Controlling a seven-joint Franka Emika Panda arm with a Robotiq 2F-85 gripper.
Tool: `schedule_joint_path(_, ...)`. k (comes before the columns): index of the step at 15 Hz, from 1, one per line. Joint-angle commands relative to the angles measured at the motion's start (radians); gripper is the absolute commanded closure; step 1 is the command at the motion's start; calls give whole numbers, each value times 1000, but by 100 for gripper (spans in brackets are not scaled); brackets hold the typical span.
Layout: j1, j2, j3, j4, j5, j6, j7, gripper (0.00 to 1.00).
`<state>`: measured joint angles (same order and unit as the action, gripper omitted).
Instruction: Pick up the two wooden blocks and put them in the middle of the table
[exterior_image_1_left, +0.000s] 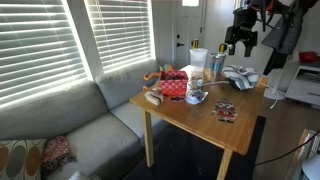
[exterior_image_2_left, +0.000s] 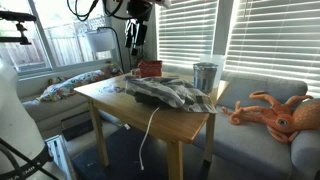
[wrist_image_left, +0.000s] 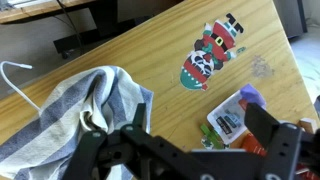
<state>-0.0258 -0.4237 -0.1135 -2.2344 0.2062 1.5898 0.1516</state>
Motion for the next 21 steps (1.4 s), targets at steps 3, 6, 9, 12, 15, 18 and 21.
schedule_joint_path(3,-26,2,21,3,7,-4,-8,0)
schedule_joint_path(6,-26,2,21,3,7,-4,-8,0)
schedule_joint_path(9,-26,2,21,3,7,-4,-8,0)
schedule_joint_path(12,-16,5,49,22,-33,-2,-4,0)
schedule_joint_path(15,28,30,144,83,-113,-21,19,0)
schedule_joint_path(18,91,91,253,167,-149,-35,34,0)
schedule_joint_path(21,159,189,342,267,-193,-32,11,0)
